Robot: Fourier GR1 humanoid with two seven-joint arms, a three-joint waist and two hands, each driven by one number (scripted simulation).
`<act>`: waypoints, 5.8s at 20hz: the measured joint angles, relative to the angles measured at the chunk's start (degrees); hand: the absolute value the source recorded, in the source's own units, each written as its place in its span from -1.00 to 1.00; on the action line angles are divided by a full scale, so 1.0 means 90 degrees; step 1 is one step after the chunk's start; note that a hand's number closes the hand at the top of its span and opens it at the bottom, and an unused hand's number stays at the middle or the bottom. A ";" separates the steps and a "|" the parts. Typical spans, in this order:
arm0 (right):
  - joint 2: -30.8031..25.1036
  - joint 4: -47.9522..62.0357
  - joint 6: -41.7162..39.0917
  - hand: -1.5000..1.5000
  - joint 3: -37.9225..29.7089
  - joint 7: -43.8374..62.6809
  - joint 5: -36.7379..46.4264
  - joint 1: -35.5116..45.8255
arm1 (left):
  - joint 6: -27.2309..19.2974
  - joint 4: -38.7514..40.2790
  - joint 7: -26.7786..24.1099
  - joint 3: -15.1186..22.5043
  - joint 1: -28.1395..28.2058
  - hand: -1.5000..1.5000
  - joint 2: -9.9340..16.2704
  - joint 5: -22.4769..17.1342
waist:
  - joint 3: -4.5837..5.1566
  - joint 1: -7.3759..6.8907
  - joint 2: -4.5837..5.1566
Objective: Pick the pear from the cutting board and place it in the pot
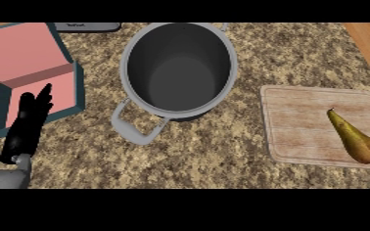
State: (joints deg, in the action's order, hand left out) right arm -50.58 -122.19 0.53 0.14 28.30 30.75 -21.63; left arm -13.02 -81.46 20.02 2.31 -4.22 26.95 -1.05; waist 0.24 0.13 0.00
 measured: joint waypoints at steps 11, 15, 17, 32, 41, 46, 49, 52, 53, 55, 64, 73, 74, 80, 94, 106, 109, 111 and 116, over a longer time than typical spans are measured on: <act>0.0618 0.0334 -0.1559 -1.00 0.0286 0.1327 0.0185 0.1123 | 0.0169 0.0255 -0.0083 -0.0233 -0.0158 0.00 -0.0234 0.0252 | -0.0025 -0.0026 0.0001; 0.0970 0.0547 -0.1640 -1.00 0.0218 0.1050 0.0536 0.0974 | 0.0235 -0.0108 0.0159 -0.0286 -0.0023 0.00 -0.0309 0.0376 | -0.0027 -0.0012 -0.0005; 0.1107 0.0774 -0.1685 -1.00 0.0160 0.0872 0.0691 0.1005 | 0.0266 -0.0043 0.0059 -0.0329 0.0016 0.00 -0.0391 0.0442 | -0.0029 -0.0008 -0.0003; 0.2066 0.2627 -0.1637 -1.00 -0.0067 -0.0091 0.1970 0.2059 | 0.0675 0.0032 0.0056 -0.0769 -0.0125 0.00 -0.0660 0.0787 | -0.0027 -0.0017 -0.0001; 0.2421 0.3292 -0.1888 -1.00 -0.0302 -0.0349 0.2357 0.2329 | 0.0730 -0.0184 0.0242 -0.0856 -0.0103 0.00 -0.0935 0.1079 | -0.0027 -0.0016 -0.0001; 0.2595 0.3793 -0.1822 -1.00 -0.0516 -0.0688 0.2471 0.2467 | 0.0936 -0.0384 0.0295 -0.1039 -0.0007 0.00 -0.0935 0.1082 | -0.0027 -0.0021 -0.0002; 0.2717 0.4024 -0.1704 -1.00 -0.0593 -0.0848 0.2583 0.2524 | 0.0976 -0.0405 0.0293 -0.1067 0.0022 0.00 -0.1021 0.1173 | -0.0025 -0.0019 -0.0003; 0.2731 0.4232 -0.1783 -1.00 -0.0713 -0.0949 0.2620 0.2716 | 0.1125 -0.0324 0.0256 -0.1229 -0.0007 0.00 -0.0955 0.1160 | -0.0026 -0.0019 -0.0001; 0.2688 0.4303 -0.1782 -1.00 -0.0785 -0.1051 0.2616 0.2720 | 0.1139 -0.0220 0.0208 -0.1245 -0.0057 0.00 -0.0988 0.1163 | -0.0026 -0.0018 -0.0001; 0.2727 0.4589 -0.1723 -1.00 -0.0838 -0.1137 0.2669 0.2889 | 0.1147 -0.0140 0.0178 -0.1269 -0.0093 0.00 -0.1017 0.1224 | -0.0020 -0.0018 -0.0003; 0.2706 0.4725 -0.1211 1.00 -0.0856 -0.1770 0.3024 0.2874 | 0.1252 -0.0223 0.0218 -0.1393 -0.0139 0.00 -0.1086 0.1283 | -0.0004 -0.0013 -0.0018; 0.2722 0.4472 -0.0577 1.00 -0.0848 -0.2075 0.3577 0.2768 | 0.1260 -0.0278 0.0220 -0.1408 -0.0105 0.00 -0.1237 0.1395 | -0.0024 -0.0011 -0.0005; 0.2838 0.4242 -0.0646 1.00 -0.0784 -0.1949 0.3607 0.2651 | 0.1230 -0.0194 0.0188 -0.1410 -0.0147 0.00 -0.1256 0.1431 | -0.0022 -0.0002 -0.0006; 0.3787 0.2291 -0.1474 1.00 -0.0119 -0.0771 0.3674 0.1531 | 0.1237 -0.0254 0.0219 -0.1498 -0.0088 0.00 -0.1214 0.1423 | -0.0016 0.0065 -0.0030; 0.4558 -0.1565 -0.1590 1.00 0.1061 0.0538 0.4525 0.1707 | 0.1231 -0.0263 0.0250 -0.1448 -0.0122 0.00 -0.1282 0.1497 | -0.0016 0.0020 -0.0033; 0.5256 -0.1435 -0.3418 1.00 0.1900 0.2258 0.4685 0.5632 | 0.1231 -0.0282 0.0173 -0.1356 -0.0104 0.00 -0.1356 0.1579 | -0.0004 -0.0071 -0.0032; 0.5429 -0.0982 -0.3589 1.00 0.1945 0.2652 0.4330 0.6595 | 0.1234 -0.0186 0.0253 -0.1353 -0.0267 0.00 -0.1353 0.1598 | -0.0006 -0.0078 -0.0028; 0.5489 -0.0487 -0.3548 1.00 0.1865 0.2865 0.4066 0.7182 | 0.1256 -0.0114 0.0206 -0.1363 -0.0320 0.00 -0.1340 0.1589 | -0.0007 -0.0104 -0.0023; 0.5556 0.0884 -0.3218 1.00 0.1607 0.3237 0.3508 0.8162 | 0.1249 -0.0154 0.0216 -0.1305 -0.0321 0.00 -0.1405 0.1616 | -0.0013 -0.0149 -0.0008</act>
State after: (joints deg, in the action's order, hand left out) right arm -0.57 -114.23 -28.43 14.60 57.43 62.32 51.82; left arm -1.78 -82.84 21.96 -9.44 -7.11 14.31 13.50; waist 0.13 -1.21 -0.08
